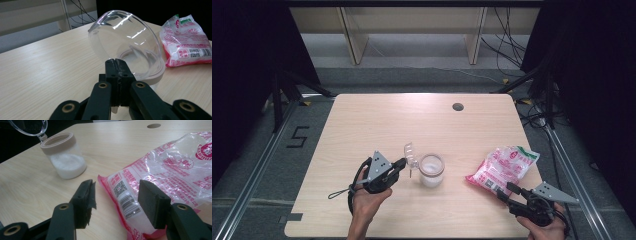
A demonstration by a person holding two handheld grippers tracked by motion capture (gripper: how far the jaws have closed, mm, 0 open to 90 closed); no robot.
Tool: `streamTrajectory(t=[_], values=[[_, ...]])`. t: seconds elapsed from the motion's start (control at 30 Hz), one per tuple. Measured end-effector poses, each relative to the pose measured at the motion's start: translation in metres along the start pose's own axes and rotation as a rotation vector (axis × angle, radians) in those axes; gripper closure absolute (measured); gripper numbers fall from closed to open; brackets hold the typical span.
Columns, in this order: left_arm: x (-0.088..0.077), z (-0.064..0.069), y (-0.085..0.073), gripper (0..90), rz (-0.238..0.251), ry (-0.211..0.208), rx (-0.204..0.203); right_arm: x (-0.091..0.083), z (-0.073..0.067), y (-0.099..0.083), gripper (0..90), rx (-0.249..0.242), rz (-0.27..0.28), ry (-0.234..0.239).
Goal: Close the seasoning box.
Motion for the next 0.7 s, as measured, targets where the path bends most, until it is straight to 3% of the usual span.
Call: streamTrajectory(t=[0.07, 0.17, 0.2, 0.23, 0.4, 0.57, 0.7], values=[[-0.0003, -0.0004, 0.0008, 88.8, -0.003, -0.002, 0.018, 0.0006, 0.0002, 0.0003, 46.4, -0.009, 0.004, 0.006], [0.0005, 0.0013, 0.0018, 88.7, -0.001, -0.002, 0.009, 0.0006, 0.0005, -0.0001, 46.4, -0.007, 0.000, 0.005], [0.0006, 0.0010, 0.0024, 88.7, -0.001, -0.003, 0.022, 0.0001, -0.0011, -0.0007, 46.3, 0.015, -0.001, -0.002], [0.0007, 0.0014, 0.0026, 88.7, -0.001, -0.004, 0.021, 0.0004, 0.0005, -0.0002, 46.3, -0.007, 0.001, 0.000], [0.0015, 0.0034, 0.0028, 88.5, 0.001, -0.006, 0.011, 0.0006, 0.0008, -0.0013, 46.3, -0.017, -0.010, 0.005], [0.0018, 0.0028, 0.0037, 88.3, 0.002, -0.005, 0.024, 0.0003, -0.0016, -0.0008, 46.5, 0.000, -0.008, 0.016], [0.0026, 0.0039, 0.0043, 88.3, 0.003, -0.007, 0.023, 0.0000, 0.0020, -0.0022, 46.5, -0.023, -0.021, -0.005]])
Point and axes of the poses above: each handheld gripper's, and its own axes: x roughly forward along the jaws, y roughly out of its top, z roughly to its right, the point moved 10 cm from there along x, roughly forward along the jaws, and after that the axes turned 3 degrees about z, right-handed, at the moved point
